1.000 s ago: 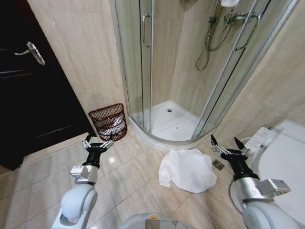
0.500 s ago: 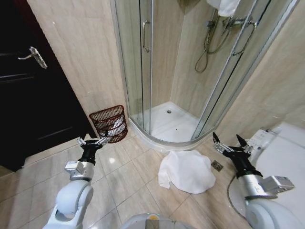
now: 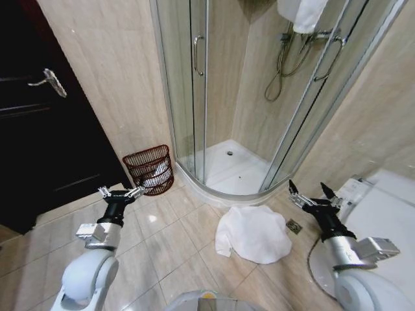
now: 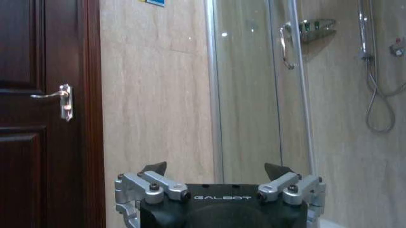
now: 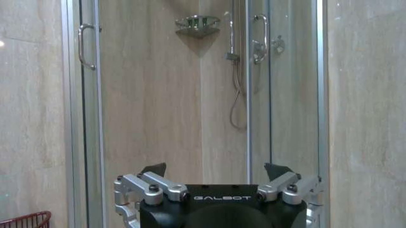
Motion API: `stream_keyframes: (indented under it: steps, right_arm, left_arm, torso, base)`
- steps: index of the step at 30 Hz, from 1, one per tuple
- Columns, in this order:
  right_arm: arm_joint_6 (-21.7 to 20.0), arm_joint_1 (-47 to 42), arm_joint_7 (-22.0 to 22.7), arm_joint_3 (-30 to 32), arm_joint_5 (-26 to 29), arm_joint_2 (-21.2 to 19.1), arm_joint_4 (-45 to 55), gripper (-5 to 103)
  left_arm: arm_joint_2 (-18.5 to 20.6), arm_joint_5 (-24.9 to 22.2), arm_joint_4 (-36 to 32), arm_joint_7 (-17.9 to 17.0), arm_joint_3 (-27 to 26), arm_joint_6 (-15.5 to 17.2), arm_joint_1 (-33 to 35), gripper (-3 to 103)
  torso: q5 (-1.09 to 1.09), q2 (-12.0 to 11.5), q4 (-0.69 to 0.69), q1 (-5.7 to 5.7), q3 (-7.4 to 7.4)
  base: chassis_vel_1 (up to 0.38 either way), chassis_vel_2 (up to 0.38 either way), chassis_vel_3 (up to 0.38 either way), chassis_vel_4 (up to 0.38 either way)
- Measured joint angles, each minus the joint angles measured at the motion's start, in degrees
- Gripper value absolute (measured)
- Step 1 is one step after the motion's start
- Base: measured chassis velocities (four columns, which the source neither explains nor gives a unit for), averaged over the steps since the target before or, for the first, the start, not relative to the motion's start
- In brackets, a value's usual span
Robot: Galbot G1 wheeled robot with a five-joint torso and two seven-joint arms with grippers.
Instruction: Discard the used towel into the hamper.
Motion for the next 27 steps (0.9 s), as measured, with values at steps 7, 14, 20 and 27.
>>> stream_keyframes:
  steps: [7,14,20,27]
  right_arm:
    - [0.4,-0.6,-0.2,0.2,-0.1,-0.3,0.0,100]
    - [2.7,-3.9,-0.7,1.1,0.2,-3.1,0.0,100]
    - [3.1,-4.5,-0.4,1.6,0.9,-5.3,0.0,100]
    - [2.5,-3.0,0.1,1.5,1.6,-6.2,0.0,100]
  left_arm:
    - [0.0,-0.2,0.0,0.0,-0.3,0.0,-0.3,100]
    - [0.2,0.1,0.6,0.0,0.0,-0.5,-0.3,100]
    - [0.1,0.5,0.6,0.2,0.3,-0.7,-0.1,100]
    - [0.3,-0.3,0.4,0.7,0.2,0.0,-0.1,100]
  torso:
    - [0.0,1.5,0.0,0.65,0.91]
    - [0.0,3.5,0.0,1.45,2.03]
    - [0.0,4.6,0.0,1.91,2.71]
    - [0.0,6.2,0.0,2.61,3.58]
  base:
    - [0.0,0.0,0.0,0.0]
    - [0.0,0.0,0.0,0.0]
    - [0.0,0.0,0.0,0.0]
    - [0.0,0.0,0.0,0.0]
